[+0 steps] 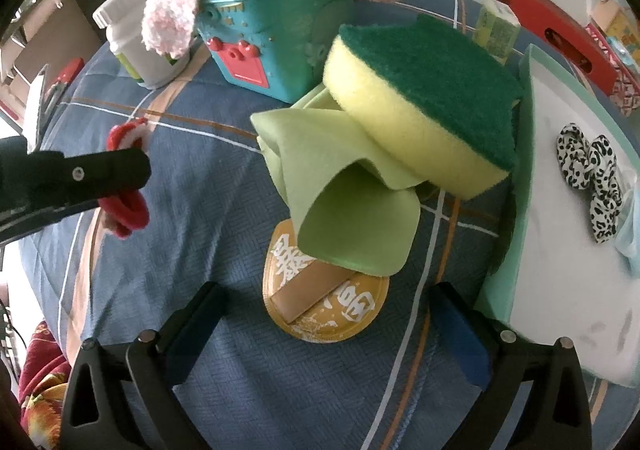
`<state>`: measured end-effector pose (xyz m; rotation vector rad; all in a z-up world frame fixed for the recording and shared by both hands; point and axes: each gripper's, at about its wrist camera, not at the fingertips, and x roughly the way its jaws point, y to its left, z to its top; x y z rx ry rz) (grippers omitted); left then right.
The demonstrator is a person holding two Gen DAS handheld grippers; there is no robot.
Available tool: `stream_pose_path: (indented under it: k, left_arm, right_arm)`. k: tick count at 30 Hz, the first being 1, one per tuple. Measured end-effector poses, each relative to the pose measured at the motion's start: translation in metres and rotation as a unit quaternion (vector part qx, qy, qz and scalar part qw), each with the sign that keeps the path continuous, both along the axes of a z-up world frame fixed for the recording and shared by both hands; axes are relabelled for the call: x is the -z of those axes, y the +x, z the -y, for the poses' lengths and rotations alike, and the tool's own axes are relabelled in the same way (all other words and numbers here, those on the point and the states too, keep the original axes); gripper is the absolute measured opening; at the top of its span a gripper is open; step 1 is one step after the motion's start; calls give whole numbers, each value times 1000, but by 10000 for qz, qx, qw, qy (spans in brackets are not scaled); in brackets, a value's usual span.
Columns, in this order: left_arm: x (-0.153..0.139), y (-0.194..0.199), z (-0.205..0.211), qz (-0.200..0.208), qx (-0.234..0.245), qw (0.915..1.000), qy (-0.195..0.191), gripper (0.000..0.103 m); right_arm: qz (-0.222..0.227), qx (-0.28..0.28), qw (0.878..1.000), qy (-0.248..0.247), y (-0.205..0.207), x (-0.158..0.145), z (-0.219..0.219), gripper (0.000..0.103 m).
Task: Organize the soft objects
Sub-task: 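Move right tool toward the round gold coaster while left tool holds the flower, then grasp the gold coaster with right tool and lift it toward the tray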
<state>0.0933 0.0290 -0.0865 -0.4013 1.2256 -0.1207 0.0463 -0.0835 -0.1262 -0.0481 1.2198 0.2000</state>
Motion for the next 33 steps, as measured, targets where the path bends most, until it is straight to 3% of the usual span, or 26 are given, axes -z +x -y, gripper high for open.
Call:
stream_pose_path:
  k: [6, 12, 20, 31, 33]
  left_arm:
    - [5, 2, -3, 0, -4, 10000, 26, 32]
    - [5, 2, -3, 5, -12, 10000, 36, 32]
    - [4, 1, -3, 11, -14, 10000, 55, 32]
    - [0, 1, -5, 20, -45, 10000, 59, 32]
    - [0, 0, -6, -15, -67, 9999, -93, 32]
  right_arm:
    - [194, 29, 9998, -74, -8, -7, 3, 100]
    - [369, 143, 9992, -25, -13, -13, 9, 83]
    - [505, -102, 9986, -84, -22, -23, 5, 57]
    - [480, -178, 9987, 14, -26, -31, 8, 50]
    - [486, -240, 9985, 24, -27, -35, 6, 50]
